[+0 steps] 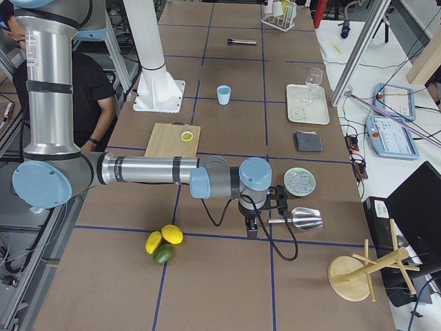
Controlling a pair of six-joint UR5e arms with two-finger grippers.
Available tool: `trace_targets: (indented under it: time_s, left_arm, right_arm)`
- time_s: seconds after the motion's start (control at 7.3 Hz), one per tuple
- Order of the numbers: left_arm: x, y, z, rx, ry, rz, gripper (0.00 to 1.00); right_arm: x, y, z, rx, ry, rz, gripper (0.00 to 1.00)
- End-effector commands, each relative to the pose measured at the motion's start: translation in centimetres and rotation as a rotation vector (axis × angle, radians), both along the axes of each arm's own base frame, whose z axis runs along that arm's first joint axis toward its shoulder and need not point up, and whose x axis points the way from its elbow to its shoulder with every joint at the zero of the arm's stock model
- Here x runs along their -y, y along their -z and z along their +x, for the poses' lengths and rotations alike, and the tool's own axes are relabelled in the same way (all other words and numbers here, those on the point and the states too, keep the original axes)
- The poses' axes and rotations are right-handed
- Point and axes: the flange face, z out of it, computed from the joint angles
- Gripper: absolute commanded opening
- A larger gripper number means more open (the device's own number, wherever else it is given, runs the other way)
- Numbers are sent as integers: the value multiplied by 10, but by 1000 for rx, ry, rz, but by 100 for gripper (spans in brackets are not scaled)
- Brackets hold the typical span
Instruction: Squeeze lemon into cup
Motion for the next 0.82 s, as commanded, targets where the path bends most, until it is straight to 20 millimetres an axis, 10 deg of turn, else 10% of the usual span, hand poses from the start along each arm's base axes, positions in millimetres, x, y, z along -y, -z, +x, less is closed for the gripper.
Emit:
trace_targets:
  time_s: [0.0,0.68]
  left_arm:
    - [-53,-61,-52,-48,-61,18,100]
    - [-76,-83,-54,-63,-46,-45,100]
  right_arm:
    - [-2,-2,2,5,-7,-1,100]
    - [-4,-2,9,37,-82,-68,100]
